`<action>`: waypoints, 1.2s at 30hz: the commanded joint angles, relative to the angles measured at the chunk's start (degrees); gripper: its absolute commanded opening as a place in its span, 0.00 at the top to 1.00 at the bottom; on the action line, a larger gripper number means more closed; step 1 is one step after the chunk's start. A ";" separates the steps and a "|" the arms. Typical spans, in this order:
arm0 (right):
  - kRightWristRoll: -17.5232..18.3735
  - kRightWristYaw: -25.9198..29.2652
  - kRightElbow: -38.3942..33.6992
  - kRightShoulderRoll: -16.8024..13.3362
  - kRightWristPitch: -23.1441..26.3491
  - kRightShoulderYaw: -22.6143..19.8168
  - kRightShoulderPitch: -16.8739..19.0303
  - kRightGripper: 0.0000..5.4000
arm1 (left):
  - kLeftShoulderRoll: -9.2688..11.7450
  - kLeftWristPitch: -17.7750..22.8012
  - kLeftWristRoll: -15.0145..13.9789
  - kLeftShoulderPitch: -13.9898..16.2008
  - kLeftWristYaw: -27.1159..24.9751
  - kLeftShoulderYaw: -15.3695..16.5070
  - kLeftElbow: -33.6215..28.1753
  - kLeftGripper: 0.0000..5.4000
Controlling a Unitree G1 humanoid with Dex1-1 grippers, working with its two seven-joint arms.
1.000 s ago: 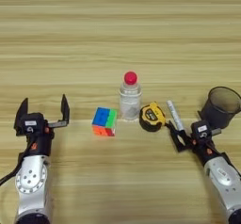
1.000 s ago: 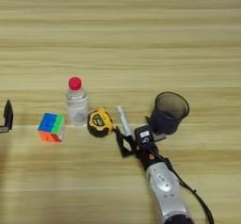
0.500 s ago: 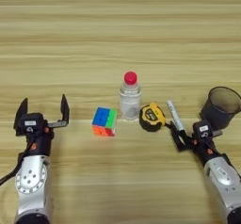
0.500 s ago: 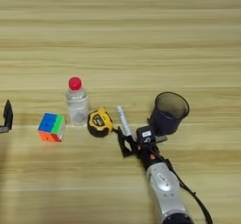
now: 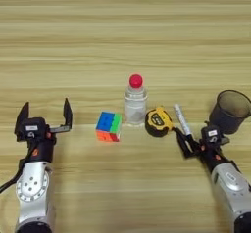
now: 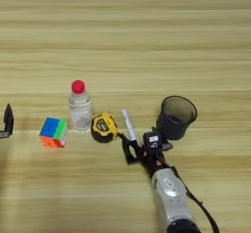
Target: Move the objects on the table
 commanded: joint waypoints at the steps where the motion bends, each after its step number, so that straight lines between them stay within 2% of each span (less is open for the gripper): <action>1: 1.76 1.54 -0.79 0.57 2.77 -1.00 0.72 0.00 | 0.53 0.36 -0.19 0.11 -0.29 -0.13 0.03 0.01; 12: 1.66 1.57 -1.55 0.70 3.10 -1.87 1.07 0.00 | 0.50 0.32 -0.21 0.33 -0.32 -0.12 -0.06 0.01; 16: 0.24 0.58 -0.96 0.35 3.07 -1.46 1.02 0.00 | 0.50 0.26 -0.21 0.37 -0.30 -0.11 -0.06 0.01; 31: -1.06 -0.22 0.27 0.06 3.77 -1.40 0.79 0.00 | 0.41 0.39 -0.20 0.65 -0.18 -0.15 -0.66 0.01; 36: -1.68 -0.40 0.51 0.00 4.22 -1.29 0.79 0.10 | 0.40 0.43 -0.22 0.74 -0.16 -0.14 -0.87 0.00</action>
